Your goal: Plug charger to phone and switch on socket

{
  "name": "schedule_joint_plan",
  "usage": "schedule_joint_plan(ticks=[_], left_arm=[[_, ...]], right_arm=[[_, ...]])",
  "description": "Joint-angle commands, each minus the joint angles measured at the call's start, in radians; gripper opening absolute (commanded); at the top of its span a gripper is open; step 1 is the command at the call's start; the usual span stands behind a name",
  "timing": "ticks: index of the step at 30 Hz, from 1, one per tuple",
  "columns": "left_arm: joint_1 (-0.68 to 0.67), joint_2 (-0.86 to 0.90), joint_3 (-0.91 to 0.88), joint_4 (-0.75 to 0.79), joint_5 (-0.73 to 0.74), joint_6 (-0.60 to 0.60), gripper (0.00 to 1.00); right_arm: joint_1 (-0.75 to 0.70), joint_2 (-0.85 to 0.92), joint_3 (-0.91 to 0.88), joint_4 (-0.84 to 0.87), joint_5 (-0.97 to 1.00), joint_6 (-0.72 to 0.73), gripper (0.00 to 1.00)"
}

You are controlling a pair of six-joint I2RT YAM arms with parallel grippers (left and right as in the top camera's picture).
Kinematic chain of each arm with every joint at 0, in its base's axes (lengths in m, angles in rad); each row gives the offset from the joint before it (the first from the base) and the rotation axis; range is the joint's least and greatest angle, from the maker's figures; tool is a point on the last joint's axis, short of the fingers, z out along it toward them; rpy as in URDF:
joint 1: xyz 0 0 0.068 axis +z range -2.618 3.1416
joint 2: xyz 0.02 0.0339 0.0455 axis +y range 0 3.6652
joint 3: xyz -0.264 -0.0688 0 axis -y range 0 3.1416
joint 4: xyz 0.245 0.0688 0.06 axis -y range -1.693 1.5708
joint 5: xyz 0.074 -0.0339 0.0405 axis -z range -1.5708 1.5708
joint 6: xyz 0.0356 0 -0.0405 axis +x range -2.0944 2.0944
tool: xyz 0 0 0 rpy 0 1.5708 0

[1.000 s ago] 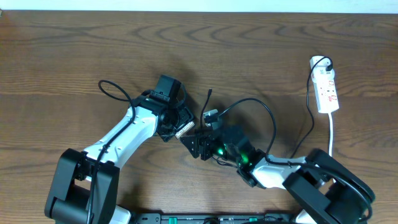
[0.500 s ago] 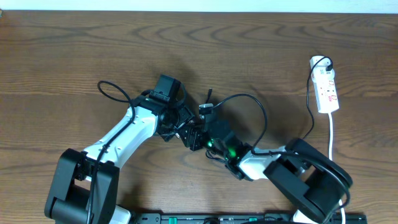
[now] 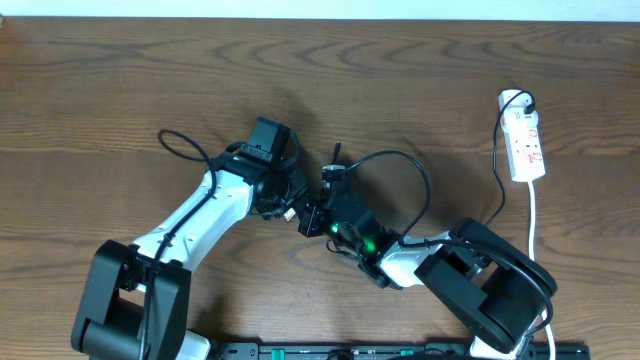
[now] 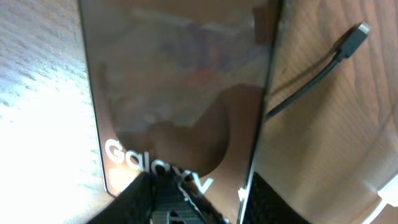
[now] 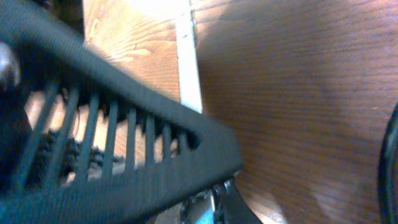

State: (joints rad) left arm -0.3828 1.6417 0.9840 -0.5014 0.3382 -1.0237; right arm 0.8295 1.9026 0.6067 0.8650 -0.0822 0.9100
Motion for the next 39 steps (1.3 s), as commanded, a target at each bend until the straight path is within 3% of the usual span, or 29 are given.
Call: schedule_joint_plan(ticks=[1, 2, 3, 13, 16, 18, 21, 27, 33, 39], left_arm=[[0.013, -0.014, 0.000, 0.002, 0.058, 0.026, 0.78], [0.021, -0.027, 0.000, 0.010, 0.077, 0.050, 0.90], [0.034, -0.049, 0.000, 0.014, 0.090, 0.077, 0.91], [0.205, -0.373, -0.050, -0.025, 0.080, 0.402, 0.92], [0.245, -0.423, -0.140, 0.045, 0.095, 0.418, 0.93], [0.262, -0.444, -0.240, 0.196, 0.178, 0.418, 0.93], [0.272, -0.447, -0.403, 0.503, 0.261, 0.319, 0.93], [0.273, -0.439, -0.659, 1.166, 0.259, 0.098, 0.99], [0.273, -0.338, -0.682, 1.303, 0.268, -0.003, 1.00], [0.273, -0.144, -0.682, 1.579, 0.307, -0.110, 0.99]], right_arm=[[0.002, -0.003, 0.015, 0.031, 0.024, 0.016, 0.01], [0.000, -0.003, 0.015, 0.033, 0.023, 0.016, 0.01], [-0.004, -0.003, 0.015, 0.034, 0.022, 0.016, 0.01], [-0.160, -0.093, 0.014, 0.033, -0.224, -0.016, 0.01], [-0.217, -0.145, 0.014, 0.034, -0.307, -0.016, 0.01], [-0.254, -0.175, 0.014, 0.033, -0.360, 0.000, 0.01], [-0.300, -0.192, 0.014, 0.037, -0.435, 0.079, 0.01], [-0.342, -0.190, 0.014, 0.043, -0.528, 0.224, 0.01], [-0.340, -0.190, 0.014, 0.049, -0.523, 0.325, 0.01], [-0.338, -0.190, 0.014, 0.095, -0.523, 0.358, 0.01]])
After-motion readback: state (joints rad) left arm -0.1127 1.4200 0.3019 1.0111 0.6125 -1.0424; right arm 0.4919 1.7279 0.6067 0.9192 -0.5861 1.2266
